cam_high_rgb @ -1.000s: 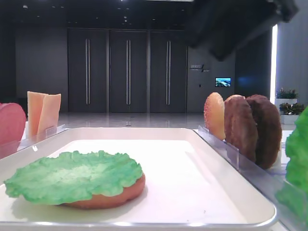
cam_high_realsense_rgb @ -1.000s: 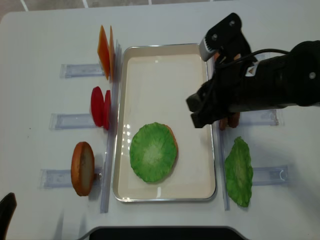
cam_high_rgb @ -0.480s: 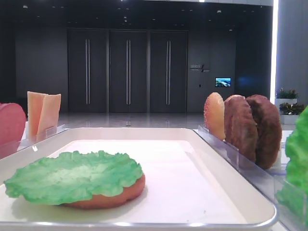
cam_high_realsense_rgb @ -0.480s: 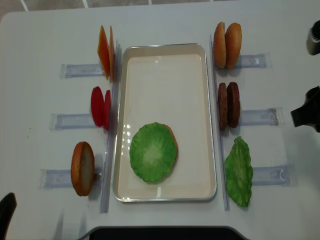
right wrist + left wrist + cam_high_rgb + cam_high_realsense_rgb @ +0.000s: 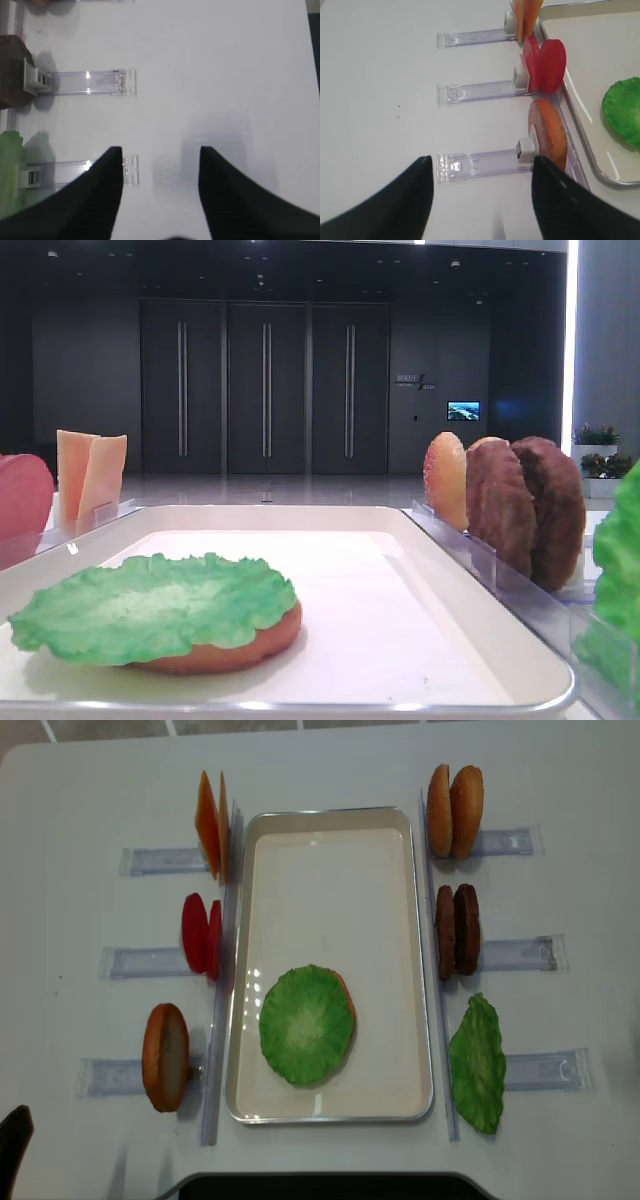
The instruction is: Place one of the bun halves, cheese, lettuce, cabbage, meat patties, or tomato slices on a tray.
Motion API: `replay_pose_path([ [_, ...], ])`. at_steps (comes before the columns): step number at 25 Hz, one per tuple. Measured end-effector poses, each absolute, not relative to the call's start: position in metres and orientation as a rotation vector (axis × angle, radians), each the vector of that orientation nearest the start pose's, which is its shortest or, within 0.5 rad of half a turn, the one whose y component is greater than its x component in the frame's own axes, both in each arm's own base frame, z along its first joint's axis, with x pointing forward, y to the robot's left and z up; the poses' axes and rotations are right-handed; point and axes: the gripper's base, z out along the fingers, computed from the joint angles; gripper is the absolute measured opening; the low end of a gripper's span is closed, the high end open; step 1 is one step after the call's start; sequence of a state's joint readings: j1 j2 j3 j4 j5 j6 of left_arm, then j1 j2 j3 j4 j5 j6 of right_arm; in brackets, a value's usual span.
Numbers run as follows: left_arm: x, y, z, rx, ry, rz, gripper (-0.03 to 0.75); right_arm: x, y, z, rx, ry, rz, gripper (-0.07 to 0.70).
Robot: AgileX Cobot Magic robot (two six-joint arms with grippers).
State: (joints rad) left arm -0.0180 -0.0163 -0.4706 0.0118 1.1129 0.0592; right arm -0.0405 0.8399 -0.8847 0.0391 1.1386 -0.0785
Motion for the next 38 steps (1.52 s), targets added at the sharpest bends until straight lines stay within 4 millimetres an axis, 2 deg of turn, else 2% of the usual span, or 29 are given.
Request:
replay_pose_path([
  [4,-0.006,0.001,0.265,0.081,2.108,0.039,0.471,0.111,-0.001,0.346,-0.030,2.488,0.004,0.335],
  [7,-0.006,0.001,0.265,0.081,2.108,0.039,0.471,0.087,-0.001,0.333,-0.002,2.452,0.006,0.335],
  [12,-0.006,0.001,0.265,0.081,2.108,0.039,0.471,0.034,0.000,0.295,0.035,2.356,0.003,0.335],
  [14,-0.006,0.001,0.265,0.081,2.108,0.039,0.471,0.014,0.001,0.289,0.037,2.258,0.001,0.335],
  [18,-0.006,0.001,0.265,0.081,2.108,0.039,0.471,-0.012,0.001,0.284,0.034,2.080,-0.017,0.329],
  [24,-0.006,0.001,0.265,0.081,2.108,0.039,0.471,-0.010,0.000,0.274,0.035,2.098,-0.038,0.316],
  [38,-0.006,0.001,0.265,0.081,2.108,0.039,0.471,-0.010,0.000,0.273,0.025,2.100,-0.032,0.314],
])
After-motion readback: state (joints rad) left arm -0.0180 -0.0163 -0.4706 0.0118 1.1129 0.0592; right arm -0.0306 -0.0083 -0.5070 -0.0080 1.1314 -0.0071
